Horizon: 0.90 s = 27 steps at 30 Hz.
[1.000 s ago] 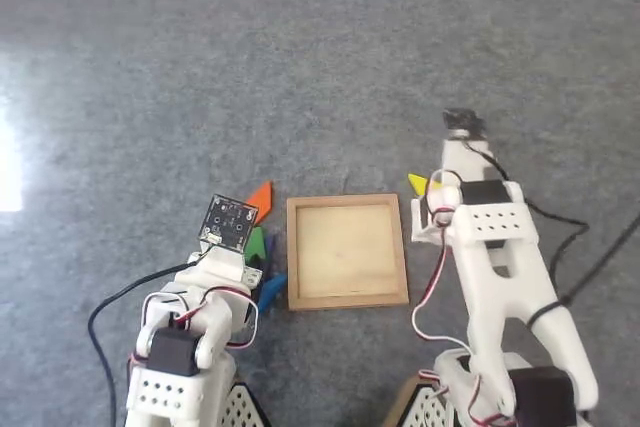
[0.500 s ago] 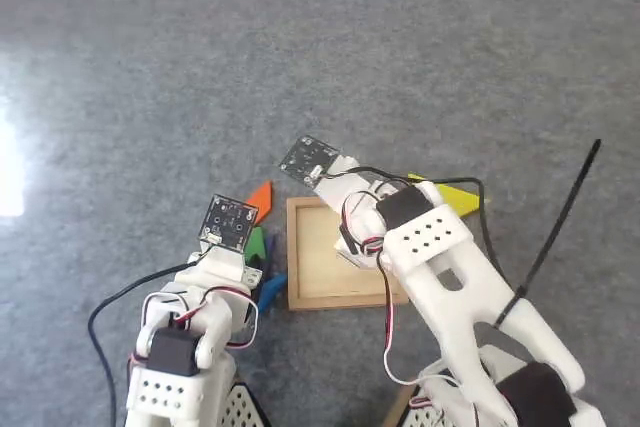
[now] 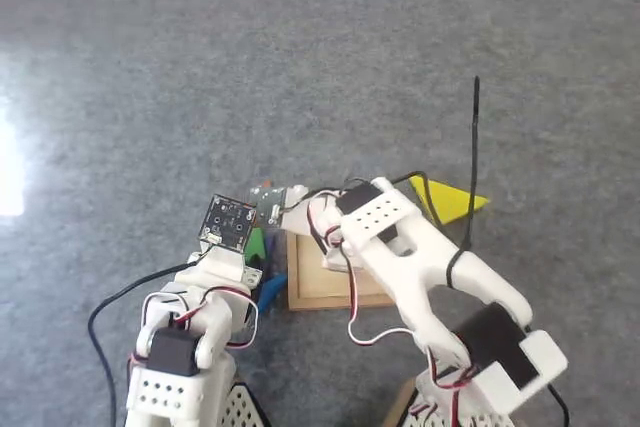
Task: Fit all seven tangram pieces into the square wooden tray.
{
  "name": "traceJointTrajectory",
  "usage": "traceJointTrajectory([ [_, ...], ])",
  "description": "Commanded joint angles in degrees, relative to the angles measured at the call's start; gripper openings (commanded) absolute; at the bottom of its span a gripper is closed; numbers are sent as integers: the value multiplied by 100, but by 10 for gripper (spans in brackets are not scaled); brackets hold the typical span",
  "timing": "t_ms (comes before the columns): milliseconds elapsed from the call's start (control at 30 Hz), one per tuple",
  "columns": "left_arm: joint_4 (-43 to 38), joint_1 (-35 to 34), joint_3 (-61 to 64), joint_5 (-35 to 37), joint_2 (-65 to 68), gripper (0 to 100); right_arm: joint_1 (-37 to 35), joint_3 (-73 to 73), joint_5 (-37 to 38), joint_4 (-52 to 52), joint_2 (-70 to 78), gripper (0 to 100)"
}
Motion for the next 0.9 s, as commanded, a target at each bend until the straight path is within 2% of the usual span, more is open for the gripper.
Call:
traceJointTrajectory([
  [0,26,9,-75,-9,-123,92,-4,-334,141,-101,-40,212],
  [300,26,9,-75,-9,-123,92,-4,-334,193,101,-31,218],
  [467,26,9,-75,-9,-123,92,-4,-334,413,365,-40,338],
  [567,26,9,-75,-9,-123,92,4,-343,413,356,-48,375],
  [767,26,9,-75,-9,-123,92,13,-457,396,356,-75,374],
  [867,26,9,-75,-9,-123,92,330,-615,396,391,-92,374],
])
